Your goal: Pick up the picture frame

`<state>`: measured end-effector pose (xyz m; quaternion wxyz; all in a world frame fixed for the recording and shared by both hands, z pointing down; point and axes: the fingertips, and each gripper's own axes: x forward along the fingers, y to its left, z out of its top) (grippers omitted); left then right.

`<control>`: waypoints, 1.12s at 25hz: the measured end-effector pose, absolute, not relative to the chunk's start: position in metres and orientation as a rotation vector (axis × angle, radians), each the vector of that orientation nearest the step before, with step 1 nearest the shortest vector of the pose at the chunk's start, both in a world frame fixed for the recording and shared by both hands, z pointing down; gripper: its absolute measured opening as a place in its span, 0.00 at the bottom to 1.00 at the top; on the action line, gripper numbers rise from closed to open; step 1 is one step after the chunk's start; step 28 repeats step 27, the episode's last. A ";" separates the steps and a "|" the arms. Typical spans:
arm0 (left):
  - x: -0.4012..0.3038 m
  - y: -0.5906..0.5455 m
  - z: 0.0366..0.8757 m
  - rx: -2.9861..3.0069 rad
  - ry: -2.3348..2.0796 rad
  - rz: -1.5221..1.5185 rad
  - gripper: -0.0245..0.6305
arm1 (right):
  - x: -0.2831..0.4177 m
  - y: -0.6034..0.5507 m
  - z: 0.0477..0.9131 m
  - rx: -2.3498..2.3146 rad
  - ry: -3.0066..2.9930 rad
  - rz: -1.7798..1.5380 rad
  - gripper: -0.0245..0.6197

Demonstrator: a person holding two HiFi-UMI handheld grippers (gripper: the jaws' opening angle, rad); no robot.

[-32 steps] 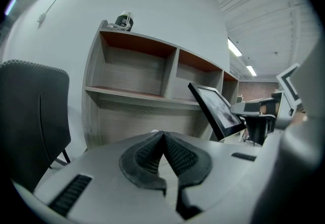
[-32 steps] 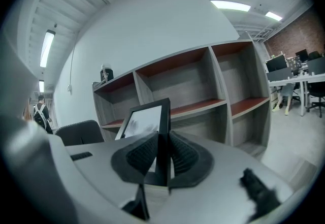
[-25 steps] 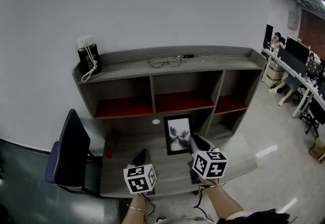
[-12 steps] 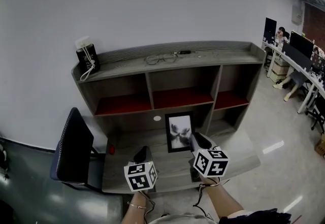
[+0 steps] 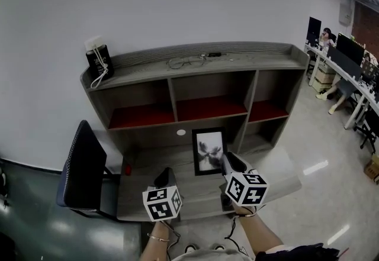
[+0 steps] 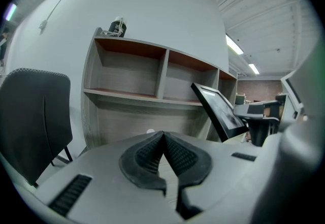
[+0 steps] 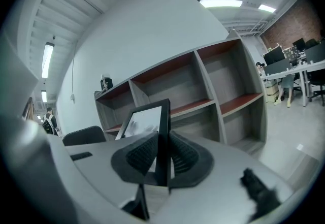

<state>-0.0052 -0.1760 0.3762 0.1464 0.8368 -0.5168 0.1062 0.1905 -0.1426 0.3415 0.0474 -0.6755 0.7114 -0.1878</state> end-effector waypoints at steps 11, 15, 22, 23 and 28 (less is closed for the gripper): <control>0.002 -0.182 0.376 2.422 -1.480 0.297 0.04 | 0.196 -0.142 0.342 -2.092 2.170 -0.542 0.17; 0.004 -0.183 0.377 2.425 -1.474 0.301 0.04 | 0.196 -0.144 0.340 -2.090 2.174 -0.535 0.17; 0.002 -0.187 0.378 2.420 -1.478 0.303 0.04 | 0.197 -0.147 0.340 -2.089 2.174 -0.533 0.17; 0.001 -0.187 0.378 2.421 -1.480 0.301 0.04 | 0.197 -0.147 0.340 -2.088 2.174 -0.533 0.17; 0.001 -0.190 0.376 2.422 -1.484 0.293 0.04 | 0.195 -0.149 0.341 -2.085 2.178 -0.533 0.17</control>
